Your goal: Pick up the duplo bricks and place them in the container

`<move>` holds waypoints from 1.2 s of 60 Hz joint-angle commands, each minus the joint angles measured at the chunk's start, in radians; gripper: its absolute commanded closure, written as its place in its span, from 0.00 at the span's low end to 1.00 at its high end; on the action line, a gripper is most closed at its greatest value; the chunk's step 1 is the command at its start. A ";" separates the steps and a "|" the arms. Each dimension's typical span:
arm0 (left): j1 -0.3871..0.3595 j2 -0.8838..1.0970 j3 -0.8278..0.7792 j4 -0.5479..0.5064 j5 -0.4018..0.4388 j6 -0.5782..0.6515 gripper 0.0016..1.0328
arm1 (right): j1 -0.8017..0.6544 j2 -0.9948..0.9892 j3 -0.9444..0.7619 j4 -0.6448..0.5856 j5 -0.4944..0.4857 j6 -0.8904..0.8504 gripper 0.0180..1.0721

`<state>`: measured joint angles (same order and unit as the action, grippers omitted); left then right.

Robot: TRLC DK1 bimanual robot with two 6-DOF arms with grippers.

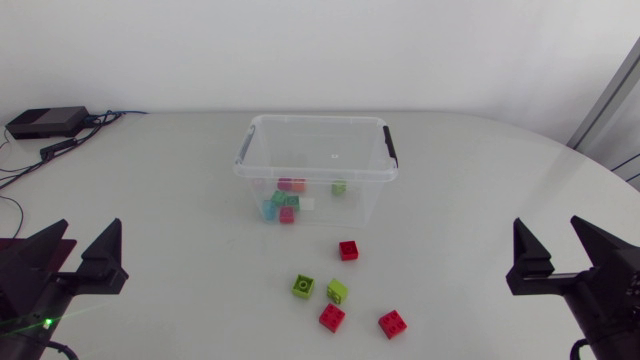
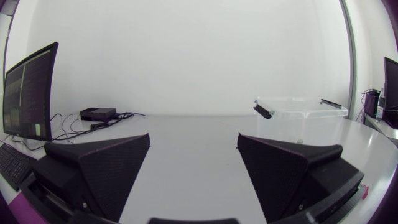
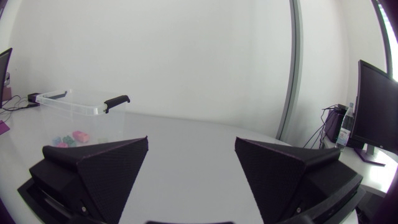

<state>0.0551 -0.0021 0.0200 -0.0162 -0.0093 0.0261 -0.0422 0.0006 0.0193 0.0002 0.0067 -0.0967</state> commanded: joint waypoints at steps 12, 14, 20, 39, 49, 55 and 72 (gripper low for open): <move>0.000 -0.010 -0.018 0.007 -0.004 -0.011 0.05 | -0.001 -0.007 -0.021 -0.003 -0.001 0.022 0.04; -0.001 -0.010 -0.018 0.007 -0.004 -0.011 0.05 | 0.001 -0.007 -0.021 -0.003 -0.002 0.022 0.04; -0.005 -0.010 -0.018 0.007 -0.004 -0.011 0.05 | 0.002 -0.007 -0.021 -0.003 -0.002 0.022 0.04; -0.054 -0.004 0.057 -0.044 -0.004 -0.003 0.05 | 0.022 -0.008 -0.016 0.006 -0.002 0.020 0.04; -0.069 0.149 0.182 -0.068 -0.004 0.005 0.05 | 0.068 -0.002 0.016 0.018 0.013 0.026 0.04; -0.084 0.313 0.284 -0.088 -0.004 0.005 0.05 | 0.085 0.027 0.041 0.021 0.016 0.028 0.04; -0.225 0.726 0.508 -0.183 -0.003 0.066 0.07 | 0.137 0.328 0.186 0.046 0.024 0.041 0.05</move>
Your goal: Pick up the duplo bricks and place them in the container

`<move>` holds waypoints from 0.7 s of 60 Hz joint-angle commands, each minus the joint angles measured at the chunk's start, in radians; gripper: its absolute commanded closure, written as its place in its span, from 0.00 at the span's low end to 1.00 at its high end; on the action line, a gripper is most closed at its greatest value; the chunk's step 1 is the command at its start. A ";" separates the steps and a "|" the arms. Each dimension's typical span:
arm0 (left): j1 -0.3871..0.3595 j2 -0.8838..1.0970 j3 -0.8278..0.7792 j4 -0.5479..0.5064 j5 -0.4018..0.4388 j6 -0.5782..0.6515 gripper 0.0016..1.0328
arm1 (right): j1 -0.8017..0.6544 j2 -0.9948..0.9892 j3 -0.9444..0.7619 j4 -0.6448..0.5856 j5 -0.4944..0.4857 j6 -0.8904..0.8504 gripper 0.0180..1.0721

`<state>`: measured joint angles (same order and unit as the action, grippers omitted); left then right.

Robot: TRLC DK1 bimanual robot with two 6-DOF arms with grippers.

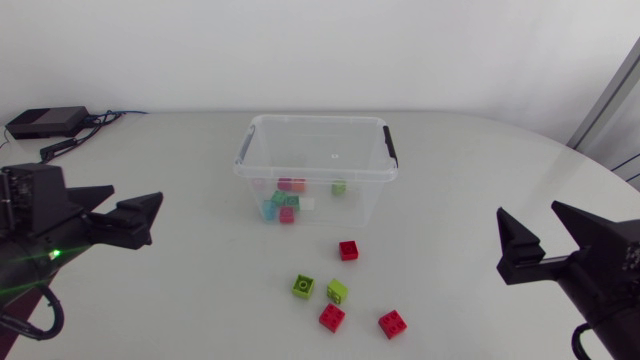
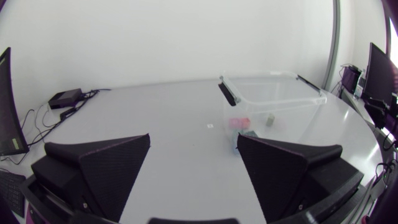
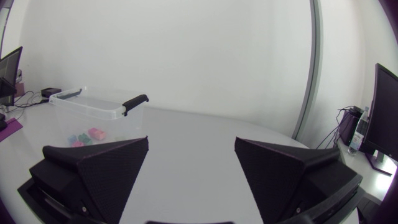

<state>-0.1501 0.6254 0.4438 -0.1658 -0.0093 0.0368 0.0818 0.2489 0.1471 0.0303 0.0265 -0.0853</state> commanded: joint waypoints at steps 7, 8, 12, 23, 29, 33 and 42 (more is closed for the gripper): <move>-0.060 0.306 0.216 -0.150 -0.003 0.155 0.07 | 0.056 0.220 0.138 -0.021 0.018 0.058 0.05; -0.062 0.312 0.219 -0.155 -0.003 0.158 0.07 | 0.056 0.224 0.140 -0.023 0.018 0.059 0.05; -0.114 0.425 0.292 -0.236 -0.003 0.255 0.07 | 0.098 0.291 0.203 -0.087 0.027 0.087 0.05; -0.224 0.620 0.338 -0.278 0.011 0.400 0.07 | 0.138 0.509 0.401 -0.357 0.026 0.104 0.05; -0.278 0.657 0.328 -0.273 0.101 0.532 0.07 | 0.139 0.615 0.465 -0.457 -0.030 0.073 0.05; -0.315 0.662 0.323 -0.273 0.135 0.614 0.07 | 0.141 0.635 0.463 -0.472 -0.069 0.039 0.05; -0.405 0.682 0.312 -0.245 0.154 0.782 0.07 | 0.173 0.687 0.467 -0.552 -0.247 -0.062 0.05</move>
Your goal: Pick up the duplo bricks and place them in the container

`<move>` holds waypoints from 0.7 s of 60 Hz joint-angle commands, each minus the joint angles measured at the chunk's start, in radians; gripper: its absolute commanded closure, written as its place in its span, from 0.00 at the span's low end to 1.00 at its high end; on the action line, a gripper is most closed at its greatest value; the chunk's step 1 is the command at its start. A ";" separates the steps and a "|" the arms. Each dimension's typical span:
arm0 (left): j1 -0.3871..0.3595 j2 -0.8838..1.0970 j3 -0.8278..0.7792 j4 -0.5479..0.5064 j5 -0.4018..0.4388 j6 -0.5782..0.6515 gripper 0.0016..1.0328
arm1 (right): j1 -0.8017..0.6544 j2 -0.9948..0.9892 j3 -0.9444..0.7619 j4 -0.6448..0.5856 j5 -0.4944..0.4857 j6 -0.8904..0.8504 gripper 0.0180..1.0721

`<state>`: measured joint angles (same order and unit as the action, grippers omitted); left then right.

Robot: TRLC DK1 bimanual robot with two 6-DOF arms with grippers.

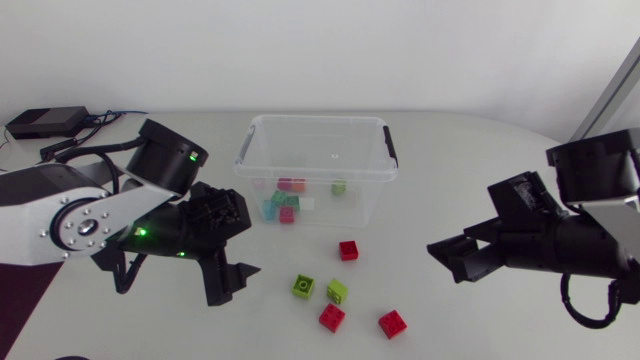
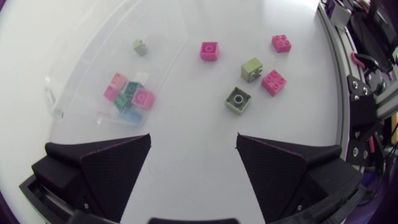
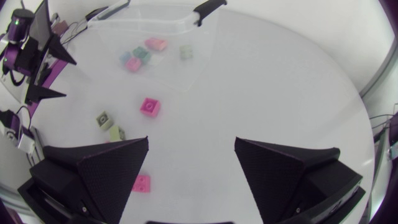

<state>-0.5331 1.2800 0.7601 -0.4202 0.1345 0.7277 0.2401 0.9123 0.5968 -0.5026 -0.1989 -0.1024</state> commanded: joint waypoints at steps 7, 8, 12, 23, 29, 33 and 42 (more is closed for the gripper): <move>-0.064 0.111 0.027 0.018 0.060 0.208 0.10 | 0.062 0.083 0.029 -0.047 -0.022 0.027 0.05; -0.068 0.124 0.031 0.017 0.063 0.216 0.10 | 0.062 0.094 0.035 -0.062 -0.023 0.043 0.05; -0.082 0.165 0.053 0.000 0.070 0.246 0.10 | 0.062 0.128 0.055 -0.105 -0.025 0.084 0.05; -0.102 0.309 0.157 -0.055 0.120 0.346 0.12 | 0.134 0.220 0.095 -0.191 -0.022 0.135 0.05; -0.120 0.372 0.199 -0.058 0.120 0.378 0.12 | 0.197 0.243 0.092 -0.194 -0.013 0.142 0.05; -0.123 0.420 0.234 -0.086 0.119 0.407 0.16 | 0.220 0.269 0.093 -0.194 -0.007 0.141 0.05; -0.133 0.493 0.301 -0.157 0.119 0.455 0.17 | 0.261 0.318 0.101 -0.191 -0.007 0.145 0.05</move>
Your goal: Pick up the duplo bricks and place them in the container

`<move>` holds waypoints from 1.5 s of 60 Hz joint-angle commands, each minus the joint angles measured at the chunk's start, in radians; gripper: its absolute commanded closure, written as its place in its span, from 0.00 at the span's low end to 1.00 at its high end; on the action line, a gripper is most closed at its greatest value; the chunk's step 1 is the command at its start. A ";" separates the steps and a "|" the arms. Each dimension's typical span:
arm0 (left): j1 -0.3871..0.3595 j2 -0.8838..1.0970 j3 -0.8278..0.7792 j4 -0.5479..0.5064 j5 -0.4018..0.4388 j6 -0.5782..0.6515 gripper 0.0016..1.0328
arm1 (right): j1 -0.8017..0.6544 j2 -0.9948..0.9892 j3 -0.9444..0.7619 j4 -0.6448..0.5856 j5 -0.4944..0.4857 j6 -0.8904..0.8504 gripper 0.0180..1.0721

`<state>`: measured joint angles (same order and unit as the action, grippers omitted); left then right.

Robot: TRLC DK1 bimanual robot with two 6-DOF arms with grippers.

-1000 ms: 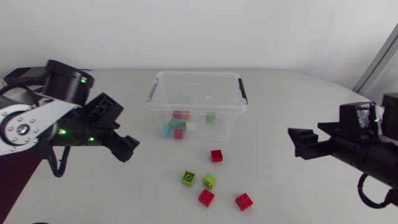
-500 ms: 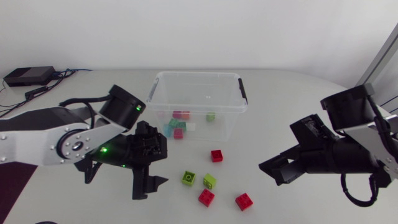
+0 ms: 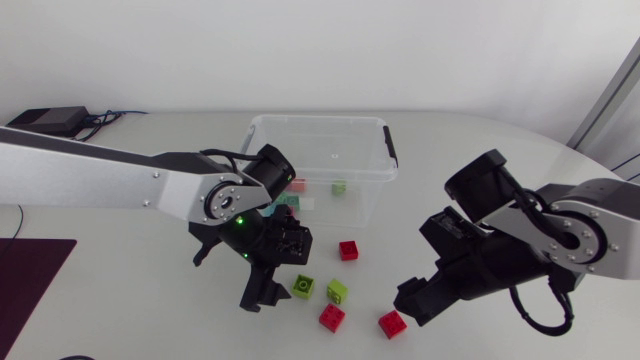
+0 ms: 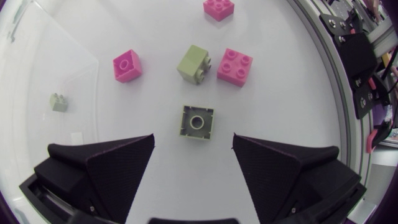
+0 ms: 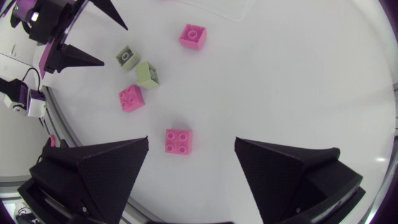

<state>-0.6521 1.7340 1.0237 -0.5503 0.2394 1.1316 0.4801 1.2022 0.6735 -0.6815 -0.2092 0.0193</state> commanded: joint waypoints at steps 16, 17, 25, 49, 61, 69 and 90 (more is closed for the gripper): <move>-0.024 0.127 0.125 -0.117 0.009 0.054 0.25 | 0.075 0.076 0.024 -0.010 0.016 0.025 0.05; -0.027 0.133 0.128 -0.119 0.009 0.053 0.28 | 0.081 0.080 0.024 -0.010 0.019 0.027 0.05; -0.030 0.185 0.196 -0.212 0.009 0.053 0.43 | 0.161 0.120 0.031 -0.009 0.041 0.056 0.05; -0.030 0.249 0.248 -0.284 0.032 -0.007 0.67 | 0.187 0.246 0.047 0.013 0.116 0.076 0.07; -0.024 0.248 0.250 -0.284 0.041 -0.073 0.71 | 0.209 0.306 0.038 0.048 0.149 0.074 0.13; 0.002 0.213 0.217 -0.281 0.041 -0.082 0.71 | 0.219 0.327 0.031 0.082 0.165 0.070 0.19; 0.098 0.012 0.138 -0.301 0.041 -0.075 0.71 | 0.235 0.335 -0.006 0.131 0.179 0.048 0.64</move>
<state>-0.5758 1.7962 1.1908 -0.8333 0.2760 1.0660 0.7063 1.5173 0.6983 -0.5632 -0.0357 0.0711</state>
